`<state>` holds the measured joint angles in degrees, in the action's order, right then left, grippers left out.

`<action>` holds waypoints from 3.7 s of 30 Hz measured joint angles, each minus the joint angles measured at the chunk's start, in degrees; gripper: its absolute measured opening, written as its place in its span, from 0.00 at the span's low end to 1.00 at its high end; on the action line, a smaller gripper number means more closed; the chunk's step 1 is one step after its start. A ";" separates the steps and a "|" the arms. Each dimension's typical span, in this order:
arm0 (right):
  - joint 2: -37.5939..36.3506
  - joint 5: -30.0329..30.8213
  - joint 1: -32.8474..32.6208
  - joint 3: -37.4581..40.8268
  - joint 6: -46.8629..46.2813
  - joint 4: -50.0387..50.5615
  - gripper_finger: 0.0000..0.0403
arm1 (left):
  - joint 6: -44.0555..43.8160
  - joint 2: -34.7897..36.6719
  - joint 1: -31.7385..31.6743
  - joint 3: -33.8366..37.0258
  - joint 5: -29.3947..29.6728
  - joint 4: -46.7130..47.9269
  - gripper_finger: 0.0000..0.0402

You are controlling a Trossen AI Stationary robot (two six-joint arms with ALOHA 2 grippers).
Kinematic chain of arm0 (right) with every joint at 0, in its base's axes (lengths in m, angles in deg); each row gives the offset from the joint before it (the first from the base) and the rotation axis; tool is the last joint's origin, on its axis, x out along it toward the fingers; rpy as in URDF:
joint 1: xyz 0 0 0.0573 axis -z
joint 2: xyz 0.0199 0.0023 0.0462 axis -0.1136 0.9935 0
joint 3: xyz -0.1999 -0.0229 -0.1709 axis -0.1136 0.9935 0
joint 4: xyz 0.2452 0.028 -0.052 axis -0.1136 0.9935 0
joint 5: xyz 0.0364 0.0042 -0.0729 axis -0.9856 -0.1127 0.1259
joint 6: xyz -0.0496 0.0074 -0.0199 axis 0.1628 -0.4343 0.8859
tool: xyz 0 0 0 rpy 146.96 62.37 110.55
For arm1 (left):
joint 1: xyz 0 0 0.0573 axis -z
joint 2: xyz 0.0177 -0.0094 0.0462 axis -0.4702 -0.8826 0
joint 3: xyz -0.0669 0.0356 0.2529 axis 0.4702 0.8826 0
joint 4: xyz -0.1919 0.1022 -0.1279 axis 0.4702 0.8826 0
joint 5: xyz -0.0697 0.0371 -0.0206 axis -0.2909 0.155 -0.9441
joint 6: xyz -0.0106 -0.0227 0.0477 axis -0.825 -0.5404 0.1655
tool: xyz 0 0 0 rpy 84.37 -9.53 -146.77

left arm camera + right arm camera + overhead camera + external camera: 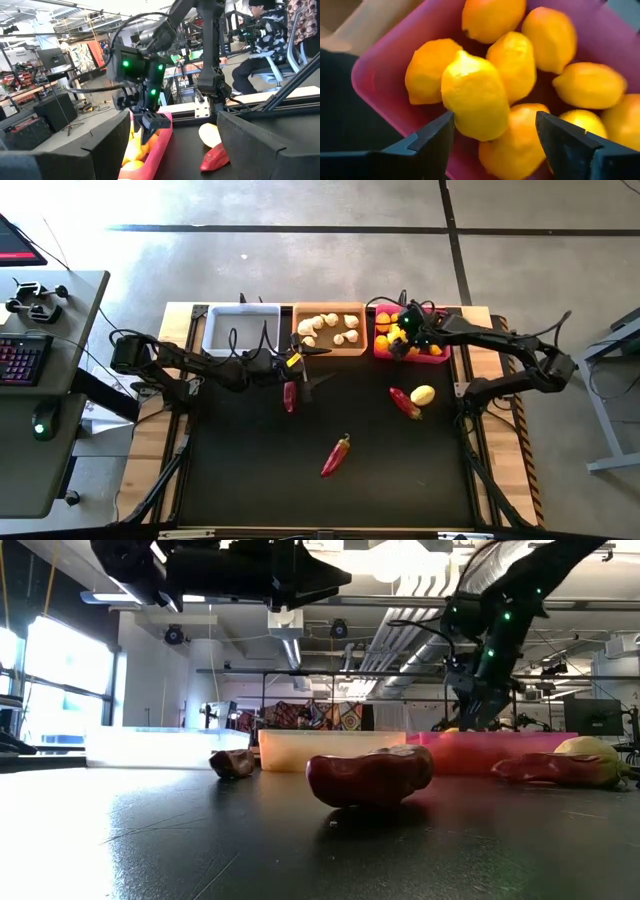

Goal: Sort produce into baskets
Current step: Put the yellow lemon into the pink bin

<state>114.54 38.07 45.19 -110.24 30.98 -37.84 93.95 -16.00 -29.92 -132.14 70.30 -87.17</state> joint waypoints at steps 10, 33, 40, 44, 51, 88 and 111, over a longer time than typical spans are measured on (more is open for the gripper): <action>0.51 2.55 -2.99 -2.60 1.72 -2.04 0.20 | 0.02 0.00 0.02 0.00 0.00 0.38 0.71; 1.44 2.62 -5.17 -2.54 3.17 0.63 0.00 | 0.02 0.00 -0.02 0.00 0.00 0.83 0.71; -6.56 2.61 -18.70 -2.54 -1.77 16.20 0.00 | 0.01 0.00 -0.04 0.00 0.00 0.84 0.71; -7.17 1.63 -29.31 -2.54 -7.14 25.46 0.00 | -0.01 0.00 -0.05 0.00 0.00 0.86 0.71; -5.26 -1.31 -43.74 -2.54 -10.03 31.44 0.12 | 0.02 0.00 -0.15 -0.02 -0.03 1.81 0.71; 8.66 -3.80 -38.42 -5.11 8.94 36.87 0.40 | -6.94 0.24 -18.35 12.38 -21.72 -2.79 0.60; 2.93 0.32 -39.63 -4.19 9.96 37.71 0.66 | -9.97 0.31 -21.14 14.29 -21.90 -5.19 0.60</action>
<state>117.47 38.39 5.56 -114.43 40.94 -0.13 83.98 -15.69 -51.05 -117.85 48.40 -92.36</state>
